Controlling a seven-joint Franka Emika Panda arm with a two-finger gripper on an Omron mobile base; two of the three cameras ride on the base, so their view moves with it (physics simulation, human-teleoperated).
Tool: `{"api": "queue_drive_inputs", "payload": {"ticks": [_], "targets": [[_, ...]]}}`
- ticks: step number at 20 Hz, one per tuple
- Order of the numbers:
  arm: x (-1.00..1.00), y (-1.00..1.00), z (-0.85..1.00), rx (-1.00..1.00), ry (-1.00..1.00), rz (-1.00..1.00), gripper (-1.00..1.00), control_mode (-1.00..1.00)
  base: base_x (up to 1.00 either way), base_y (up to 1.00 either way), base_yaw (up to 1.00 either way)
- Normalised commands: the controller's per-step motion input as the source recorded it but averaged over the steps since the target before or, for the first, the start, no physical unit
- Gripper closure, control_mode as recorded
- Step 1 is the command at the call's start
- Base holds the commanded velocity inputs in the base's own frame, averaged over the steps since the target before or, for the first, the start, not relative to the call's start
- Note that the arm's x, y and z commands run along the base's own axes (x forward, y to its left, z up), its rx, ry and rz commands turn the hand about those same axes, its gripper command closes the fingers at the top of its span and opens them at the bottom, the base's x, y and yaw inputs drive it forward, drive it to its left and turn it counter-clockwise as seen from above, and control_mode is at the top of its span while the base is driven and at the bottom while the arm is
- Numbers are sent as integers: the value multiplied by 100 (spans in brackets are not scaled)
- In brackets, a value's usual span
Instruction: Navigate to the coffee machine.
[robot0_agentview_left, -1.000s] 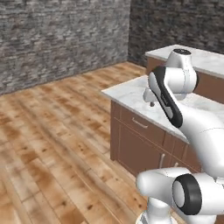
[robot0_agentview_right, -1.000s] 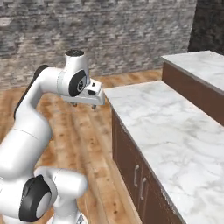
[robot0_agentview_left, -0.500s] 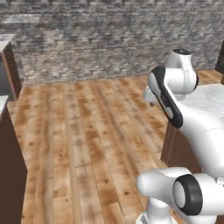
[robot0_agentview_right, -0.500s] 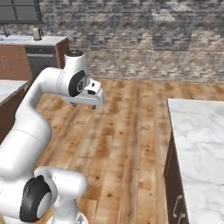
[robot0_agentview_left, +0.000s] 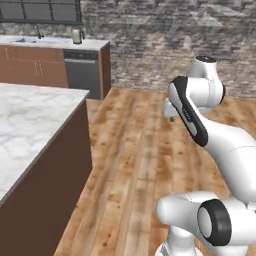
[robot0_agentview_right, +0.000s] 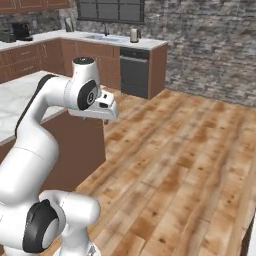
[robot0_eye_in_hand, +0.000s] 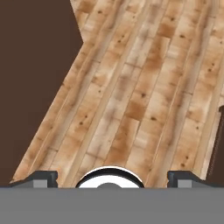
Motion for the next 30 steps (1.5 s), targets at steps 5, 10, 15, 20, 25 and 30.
{"api": "queue_drive_inputs", "payload": {"ticks": [5,10,15,20,25,30], "targets": [[0,0,0,0,0,0,-100,100,10,-45,49],[0,0,0,0,0,0,-100,100,71,-54,14],[0,0,0,0,0,0,-100,100,98,-49,6],[0,0,0,0,0,0,-100,100,100,-45,1],[0,0,0,0,0,0,-100,100,100,-38,0],[0,0,0,0,0,0,-100,100,100,-33,0]]}}
